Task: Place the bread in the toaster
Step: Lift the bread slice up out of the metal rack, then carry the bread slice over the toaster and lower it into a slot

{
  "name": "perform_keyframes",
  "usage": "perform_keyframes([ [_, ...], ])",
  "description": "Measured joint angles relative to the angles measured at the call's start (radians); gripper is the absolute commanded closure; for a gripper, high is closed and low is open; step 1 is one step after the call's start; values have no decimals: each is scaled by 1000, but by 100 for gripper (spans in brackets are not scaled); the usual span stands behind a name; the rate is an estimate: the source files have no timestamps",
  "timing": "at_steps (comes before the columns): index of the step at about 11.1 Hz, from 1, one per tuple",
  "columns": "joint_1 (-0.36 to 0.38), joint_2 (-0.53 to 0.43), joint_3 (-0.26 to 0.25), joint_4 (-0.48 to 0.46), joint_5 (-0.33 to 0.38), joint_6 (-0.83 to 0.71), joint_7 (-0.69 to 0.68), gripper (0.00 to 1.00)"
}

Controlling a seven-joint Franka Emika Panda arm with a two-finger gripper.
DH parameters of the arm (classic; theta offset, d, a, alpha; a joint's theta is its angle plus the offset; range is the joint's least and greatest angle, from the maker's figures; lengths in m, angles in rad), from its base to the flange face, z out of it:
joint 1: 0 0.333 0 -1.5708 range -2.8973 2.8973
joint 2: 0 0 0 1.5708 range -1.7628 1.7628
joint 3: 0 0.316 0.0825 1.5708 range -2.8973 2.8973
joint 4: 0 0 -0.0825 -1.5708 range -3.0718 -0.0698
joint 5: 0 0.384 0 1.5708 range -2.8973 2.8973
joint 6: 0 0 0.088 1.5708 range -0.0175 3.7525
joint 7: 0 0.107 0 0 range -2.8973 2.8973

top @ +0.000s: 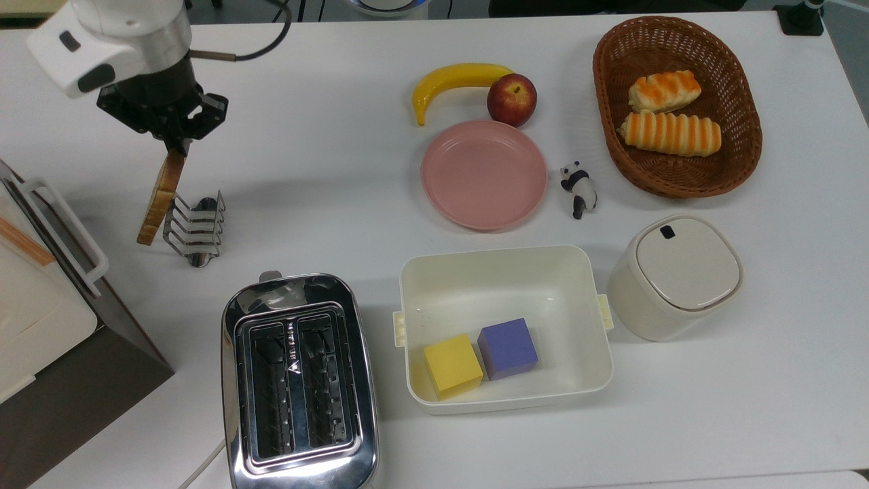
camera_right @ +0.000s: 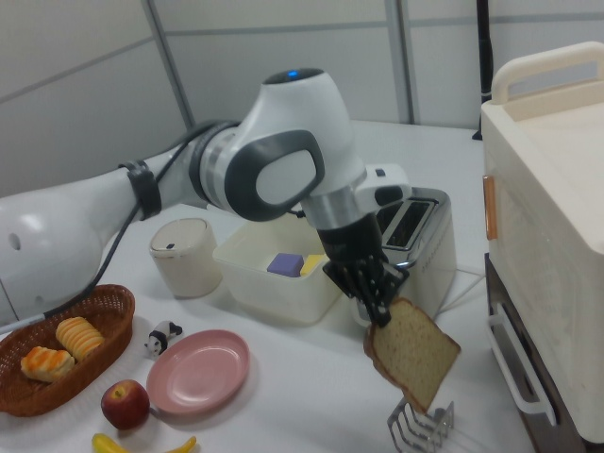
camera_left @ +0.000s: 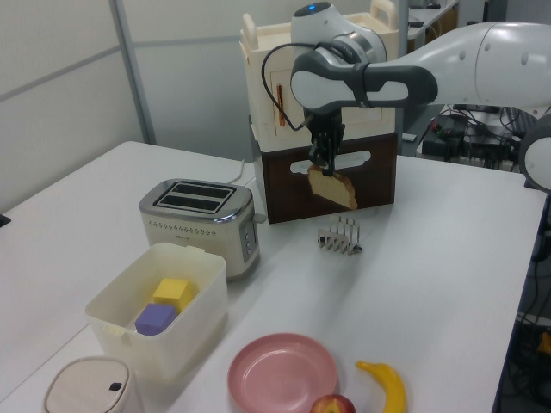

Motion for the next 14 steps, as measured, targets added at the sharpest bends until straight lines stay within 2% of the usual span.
perform_keyframes([
  [1, 2, -3, 2, 17, 34, 0, 1, 100],
  [3, 3, -8, 2, 57, 147, 44, 1, 100],
  [9, 8, -10, 12, 63, 444, 390, 10, 100],
  [11, 16, 4, 47, 59, 485, 512, 10, 100],
  [14, 25, 56, 106, 50, 487, 628, 11, 100],
])
